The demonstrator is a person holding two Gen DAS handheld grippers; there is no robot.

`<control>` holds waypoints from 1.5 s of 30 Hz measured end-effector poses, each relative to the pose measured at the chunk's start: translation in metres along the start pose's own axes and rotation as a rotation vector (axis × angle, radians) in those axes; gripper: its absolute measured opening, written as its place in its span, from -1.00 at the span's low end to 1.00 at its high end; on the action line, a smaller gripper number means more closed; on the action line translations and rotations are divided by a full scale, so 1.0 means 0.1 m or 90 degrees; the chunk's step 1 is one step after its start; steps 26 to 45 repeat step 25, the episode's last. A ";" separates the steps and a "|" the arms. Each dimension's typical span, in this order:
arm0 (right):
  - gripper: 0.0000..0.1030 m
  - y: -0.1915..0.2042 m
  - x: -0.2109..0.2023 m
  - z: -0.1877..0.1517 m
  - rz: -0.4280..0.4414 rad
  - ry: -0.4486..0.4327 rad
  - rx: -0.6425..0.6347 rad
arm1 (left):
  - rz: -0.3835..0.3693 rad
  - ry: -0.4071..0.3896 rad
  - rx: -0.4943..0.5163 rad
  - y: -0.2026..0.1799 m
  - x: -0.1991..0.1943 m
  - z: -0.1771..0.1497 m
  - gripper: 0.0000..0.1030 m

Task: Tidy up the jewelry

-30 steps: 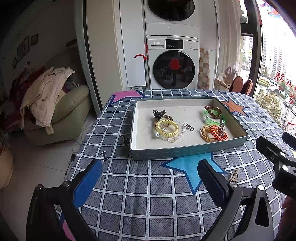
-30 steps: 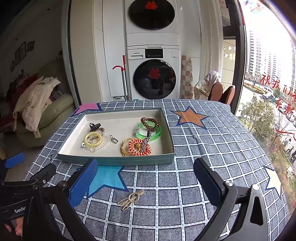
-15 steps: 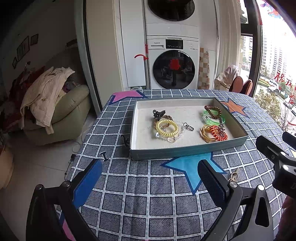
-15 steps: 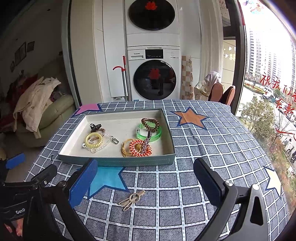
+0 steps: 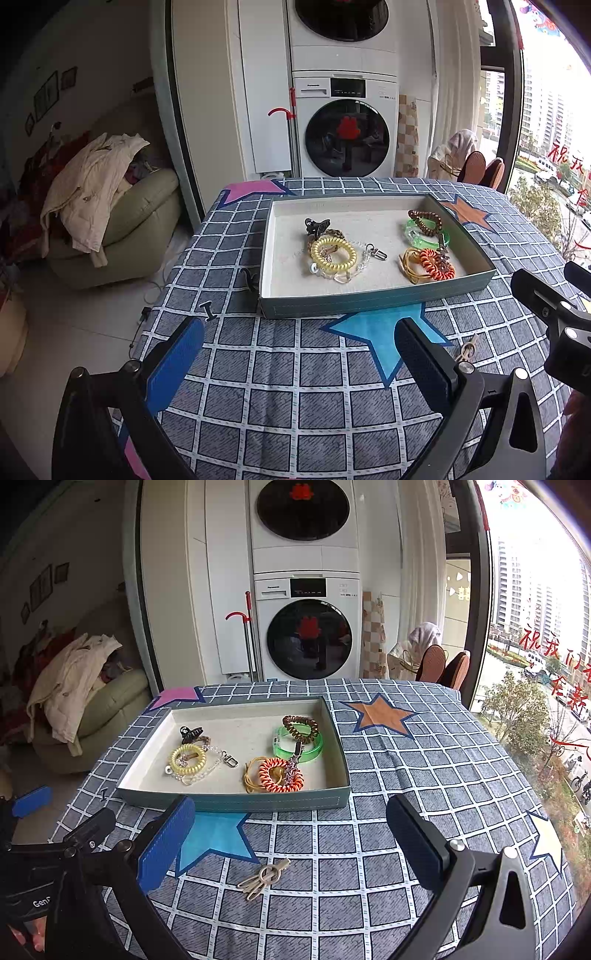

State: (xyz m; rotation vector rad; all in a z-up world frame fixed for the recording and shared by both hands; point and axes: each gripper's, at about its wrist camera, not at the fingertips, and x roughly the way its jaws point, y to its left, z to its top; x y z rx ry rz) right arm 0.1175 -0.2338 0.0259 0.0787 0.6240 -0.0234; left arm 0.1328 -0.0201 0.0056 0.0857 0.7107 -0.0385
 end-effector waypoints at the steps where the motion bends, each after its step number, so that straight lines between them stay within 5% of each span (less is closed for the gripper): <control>1: 1.00 0.00 0.00 0.00 0.000 0.000 0.000 | -0.001 0.000 0.000 0.00 0.00 0.00 1.00; 45: 1.00 0.00 0.00 0.01 0.000 0.001 0.001 | -0.001 0.000 0.003 0.01 0.02 -0.01 1.00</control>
